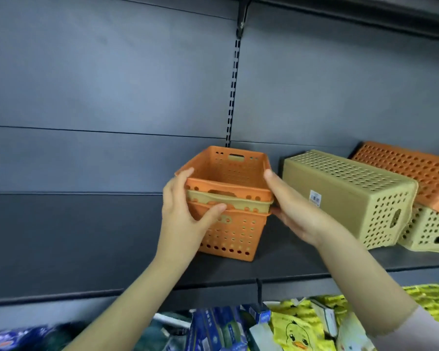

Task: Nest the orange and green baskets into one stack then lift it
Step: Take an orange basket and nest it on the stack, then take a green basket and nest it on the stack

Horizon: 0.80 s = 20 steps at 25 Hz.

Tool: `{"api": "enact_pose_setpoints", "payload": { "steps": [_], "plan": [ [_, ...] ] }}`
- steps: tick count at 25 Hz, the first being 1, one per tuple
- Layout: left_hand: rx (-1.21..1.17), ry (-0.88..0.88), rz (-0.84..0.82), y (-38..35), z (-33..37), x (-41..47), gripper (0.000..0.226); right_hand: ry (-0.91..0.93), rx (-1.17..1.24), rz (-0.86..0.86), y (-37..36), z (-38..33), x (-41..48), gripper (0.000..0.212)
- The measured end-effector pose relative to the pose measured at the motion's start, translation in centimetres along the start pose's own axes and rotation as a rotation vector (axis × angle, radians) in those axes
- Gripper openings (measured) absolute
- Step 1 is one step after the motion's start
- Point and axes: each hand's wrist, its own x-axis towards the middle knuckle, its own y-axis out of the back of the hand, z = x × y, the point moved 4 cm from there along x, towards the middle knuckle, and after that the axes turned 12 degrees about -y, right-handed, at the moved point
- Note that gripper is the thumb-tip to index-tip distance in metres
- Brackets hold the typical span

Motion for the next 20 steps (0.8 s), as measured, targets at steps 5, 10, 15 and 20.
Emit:
{"api": "enact_pose_setpoints", "payload": {
  "steps": [5,10,15,20],
  "plan": [
    [0.174,-0.086,-0.032,-4.7,2.8,-1.4,0.069,0.019,0.193,0.132,5.6,2.2,1.1,0.092],
    [0.188,-0.037,-0.110,-6.2,3.7,-0.5,0.053,0.083,0.128,0.187,8.0,2.1,-0.6,0.084],
    [0.556,-0.272,-0.125,-6.9,6.6,1.3,0.056,0.296,-0.013,0.424,10.3,0.1,-4.7,0.043],
    [0.646,-0.548,-0.255,-10.5,10.6,3.0,0.057,0.460,-0.163,0.802,16.1,0.2,-7.6,0.036]
  ]
}}
